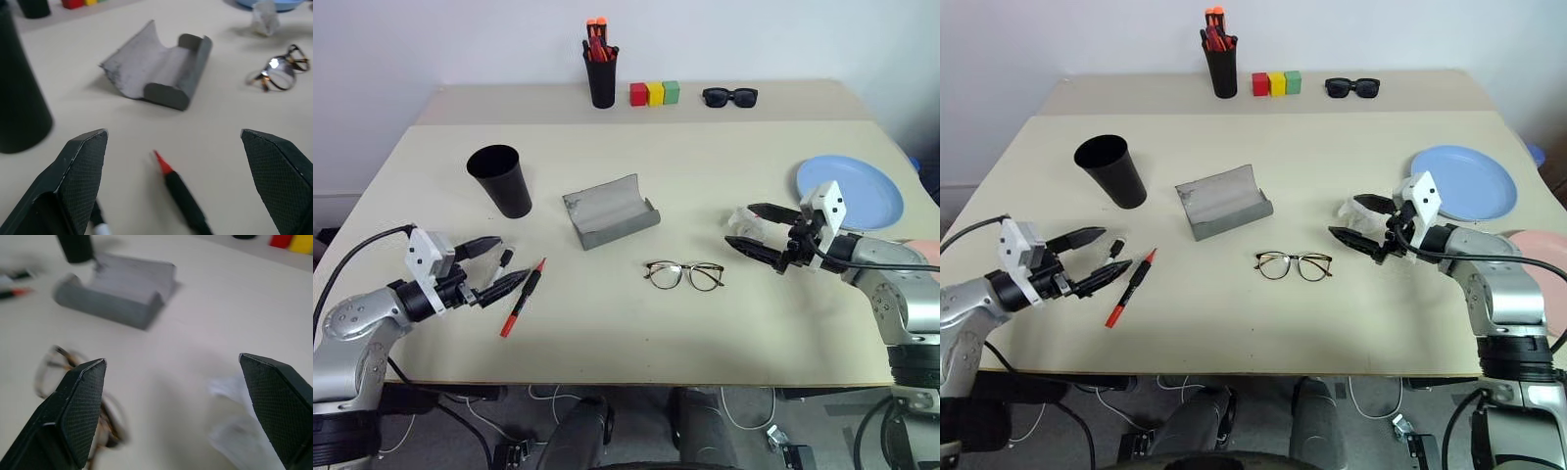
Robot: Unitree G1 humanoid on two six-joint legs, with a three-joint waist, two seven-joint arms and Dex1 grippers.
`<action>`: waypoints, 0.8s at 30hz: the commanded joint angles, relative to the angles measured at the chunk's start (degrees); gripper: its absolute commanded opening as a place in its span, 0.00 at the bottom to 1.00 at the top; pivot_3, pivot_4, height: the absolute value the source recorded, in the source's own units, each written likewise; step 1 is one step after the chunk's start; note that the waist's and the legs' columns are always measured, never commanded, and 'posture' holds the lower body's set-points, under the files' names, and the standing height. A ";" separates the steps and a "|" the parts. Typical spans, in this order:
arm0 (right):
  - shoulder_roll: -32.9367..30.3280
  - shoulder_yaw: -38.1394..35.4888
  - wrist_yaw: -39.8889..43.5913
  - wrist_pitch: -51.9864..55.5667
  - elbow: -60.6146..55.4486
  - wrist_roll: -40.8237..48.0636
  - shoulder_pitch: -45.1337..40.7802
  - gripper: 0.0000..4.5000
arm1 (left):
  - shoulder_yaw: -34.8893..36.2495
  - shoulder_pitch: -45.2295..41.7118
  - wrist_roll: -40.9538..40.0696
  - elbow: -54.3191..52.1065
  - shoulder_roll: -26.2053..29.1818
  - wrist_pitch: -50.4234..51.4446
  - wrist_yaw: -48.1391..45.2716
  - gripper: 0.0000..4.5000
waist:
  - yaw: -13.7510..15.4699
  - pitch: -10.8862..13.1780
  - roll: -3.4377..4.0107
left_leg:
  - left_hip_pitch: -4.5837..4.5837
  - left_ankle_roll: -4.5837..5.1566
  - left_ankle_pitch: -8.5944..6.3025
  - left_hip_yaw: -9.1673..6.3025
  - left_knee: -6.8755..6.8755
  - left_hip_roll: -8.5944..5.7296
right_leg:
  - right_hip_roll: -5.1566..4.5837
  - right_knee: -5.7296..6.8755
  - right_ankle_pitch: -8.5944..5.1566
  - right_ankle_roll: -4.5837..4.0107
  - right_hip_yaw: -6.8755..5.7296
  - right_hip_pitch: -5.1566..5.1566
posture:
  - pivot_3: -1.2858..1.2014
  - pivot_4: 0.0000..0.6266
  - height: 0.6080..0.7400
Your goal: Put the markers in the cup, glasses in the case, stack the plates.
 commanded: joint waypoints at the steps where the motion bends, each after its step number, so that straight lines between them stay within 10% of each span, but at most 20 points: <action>1: -0.51 -1.77 0.43 2.52 -3.53 3.18 -0.08 0.98 | 0.87 -1.46 0.47 0.66 0.87 -1.03 -0.11 1.00 | -0.02 0.00 0.00 | 0.00 0.00 0.00 0.00 0.00 0.00 | 0.00 0.00 0.00 0.00 0.00 0.00 | 0.52 0.24 1.00; 24: 6.90 7.75 -6.18 4.59 -19.41 3.06 -1.60 0.98 | 0.75 -9.66 0.28 2.84 10.09 30.40 10.68 1.00 | 0.01 0.02 -0.04 | -0.01 -0.14 -0.12 -0.12 0.00 0.31 | 0.42 -0.02 0.00 -0.01 0.01 -0.04 | 0.52 0.24 1.00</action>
